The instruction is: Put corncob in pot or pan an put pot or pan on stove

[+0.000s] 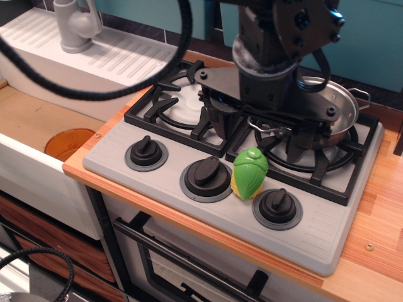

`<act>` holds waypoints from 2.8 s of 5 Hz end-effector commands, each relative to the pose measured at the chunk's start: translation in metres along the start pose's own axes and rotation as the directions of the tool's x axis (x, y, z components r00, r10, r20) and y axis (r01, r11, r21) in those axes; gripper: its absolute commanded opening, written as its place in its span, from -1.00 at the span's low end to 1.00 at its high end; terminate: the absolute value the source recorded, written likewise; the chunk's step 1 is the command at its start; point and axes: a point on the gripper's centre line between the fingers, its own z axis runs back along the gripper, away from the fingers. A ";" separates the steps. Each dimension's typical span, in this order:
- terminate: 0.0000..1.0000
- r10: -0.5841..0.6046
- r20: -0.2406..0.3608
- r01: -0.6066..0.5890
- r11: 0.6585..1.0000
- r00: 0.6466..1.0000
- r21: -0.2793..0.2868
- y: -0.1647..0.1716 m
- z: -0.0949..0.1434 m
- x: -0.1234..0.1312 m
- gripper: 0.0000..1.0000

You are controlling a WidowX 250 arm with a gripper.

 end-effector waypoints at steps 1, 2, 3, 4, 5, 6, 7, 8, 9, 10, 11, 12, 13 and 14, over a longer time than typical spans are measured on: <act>-1.00 0.000 0.000 0.000 1.000 1.000 0.000 0.000 0.000 0.000 1.00; -1.00 -0.003 0.042 0.004 1.000 0.999 -0.017 -0.001 -0.020 0.003 1.00; -1.00 -0.006 0.081 0.009 0.999 0.997 -0.036 -0.004 -0.039 0.005 1.00; -1.00 -0.006 0.112 0.011 0.999 0.994 -0.040 -0.005 -0.050 0.005 1.00; -1.00 -0.011 0.137 0.016 0.999 0.991 -0.032 -0.003 -0.058 0.005 1.00; -1.00 -0.016 0.176 0.021 0.999 0.984 -0.026 -0.001 -0.067 0.004 1.00; -1.00 -0.022 0.209 0.028 0.999 0.978 -0.026 0.002 -0.073 0.003 1.00; -1.00 -0.028 0.236 0.034 0.999 0.971 -0.023 0.004 -0.077 0.002 1.00; -1.00 -0.020 0.263 0.027 0.999 0.965 -0.022 0.003 -0.084 0.003 1.00; -1.00 -0.016 0.274 0.023 0.999 0.962 -0.023 0.002 -0.087 0.003 1.00; -1.00 -0.008 0.263 0.015 1.000 0.965 -0.023 0.001 -0.088 0.003 -1.00; -1.00 -0.010 0.225 0.016 1.000 0.974 -0.022 -0.001 -0.074 0.000 -1.00; -1.00 -0.009 0.164 0.010 1.000 0.986 -0.007 -0.003 -0.047 -0.004 -1.00; -1.00 0.008 0.108 -0.012 0.999 0.994 0.035 -0.008 -0.007 -0.003 -1.00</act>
